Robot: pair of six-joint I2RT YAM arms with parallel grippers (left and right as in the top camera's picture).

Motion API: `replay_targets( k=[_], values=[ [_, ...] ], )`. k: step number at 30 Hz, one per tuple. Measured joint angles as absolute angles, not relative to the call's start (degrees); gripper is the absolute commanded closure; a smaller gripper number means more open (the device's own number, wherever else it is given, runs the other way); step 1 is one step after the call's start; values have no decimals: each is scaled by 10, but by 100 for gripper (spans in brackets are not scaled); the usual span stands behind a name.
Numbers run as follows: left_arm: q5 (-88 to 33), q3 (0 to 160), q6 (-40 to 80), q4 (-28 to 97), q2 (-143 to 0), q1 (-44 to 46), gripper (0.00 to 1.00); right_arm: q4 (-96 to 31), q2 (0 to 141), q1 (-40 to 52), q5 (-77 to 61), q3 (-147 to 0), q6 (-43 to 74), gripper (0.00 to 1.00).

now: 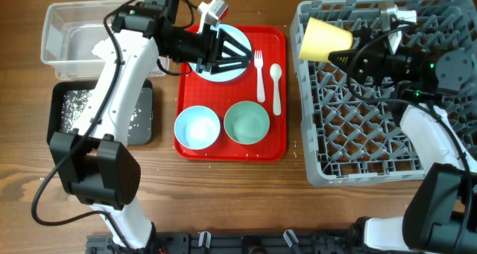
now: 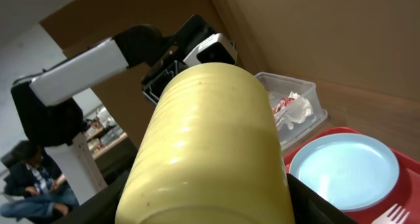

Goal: Sort waste into correct bins and load items into the dishwasher rack
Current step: 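Lower the yellow cup upside down into the rack with the right gripper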

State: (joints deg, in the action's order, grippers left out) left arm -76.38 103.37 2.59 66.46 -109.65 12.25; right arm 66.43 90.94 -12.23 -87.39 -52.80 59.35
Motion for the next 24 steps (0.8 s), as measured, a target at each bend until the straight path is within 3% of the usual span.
replay_targets(
  k=[7, 24],
  values=[
    [-621, 1034, 26, 639, -1096, 123, 55, 568, 910, -122, -811, -528, 600, 77],
    [-358, 1034, 26, 550, -1096, 123, 46, 3, 866, -122, -556, -529, 388, 76]
  ],
)
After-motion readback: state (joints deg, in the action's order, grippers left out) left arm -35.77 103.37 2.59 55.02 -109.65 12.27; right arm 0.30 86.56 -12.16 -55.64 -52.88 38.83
